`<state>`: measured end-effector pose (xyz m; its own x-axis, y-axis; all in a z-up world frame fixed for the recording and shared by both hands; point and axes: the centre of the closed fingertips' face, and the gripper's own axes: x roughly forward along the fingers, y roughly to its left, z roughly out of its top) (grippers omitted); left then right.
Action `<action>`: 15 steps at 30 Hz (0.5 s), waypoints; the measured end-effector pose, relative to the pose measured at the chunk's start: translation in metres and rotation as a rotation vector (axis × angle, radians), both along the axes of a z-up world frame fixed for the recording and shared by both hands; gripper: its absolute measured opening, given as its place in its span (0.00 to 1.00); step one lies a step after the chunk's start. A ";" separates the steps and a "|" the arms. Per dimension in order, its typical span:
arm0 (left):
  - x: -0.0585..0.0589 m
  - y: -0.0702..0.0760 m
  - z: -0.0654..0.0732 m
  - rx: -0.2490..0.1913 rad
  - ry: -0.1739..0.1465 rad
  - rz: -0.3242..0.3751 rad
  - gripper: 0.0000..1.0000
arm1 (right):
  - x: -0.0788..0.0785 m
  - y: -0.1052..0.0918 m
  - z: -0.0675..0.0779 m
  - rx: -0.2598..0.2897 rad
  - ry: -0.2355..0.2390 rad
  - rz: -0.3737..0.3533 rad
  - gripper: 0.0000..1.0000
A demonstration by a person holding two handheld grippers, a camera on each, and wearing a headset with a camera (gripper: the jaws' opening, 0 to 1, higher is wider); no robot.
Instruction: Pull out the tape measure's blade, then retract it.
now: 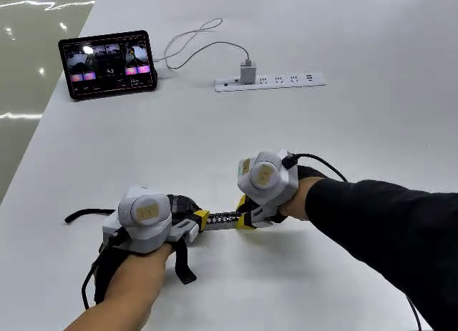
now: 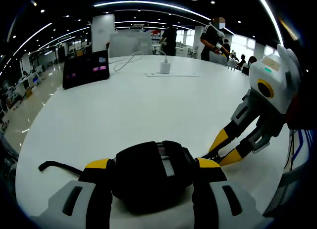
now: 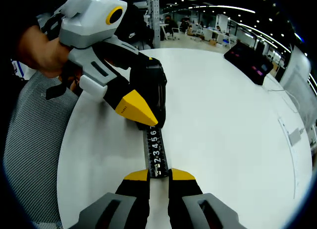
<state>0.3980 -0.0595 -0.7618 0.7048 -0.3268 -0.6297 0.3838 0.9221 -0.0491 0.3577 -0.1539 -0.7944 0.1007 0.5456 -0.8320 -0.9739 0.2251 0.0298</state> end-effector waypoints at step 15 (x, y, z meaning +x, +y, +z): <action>0.000 0.000 0.000 -0.004 0.000 0.001 0.61 | 0.001 0.009 0.001 0.019 0.001 0.003 0.09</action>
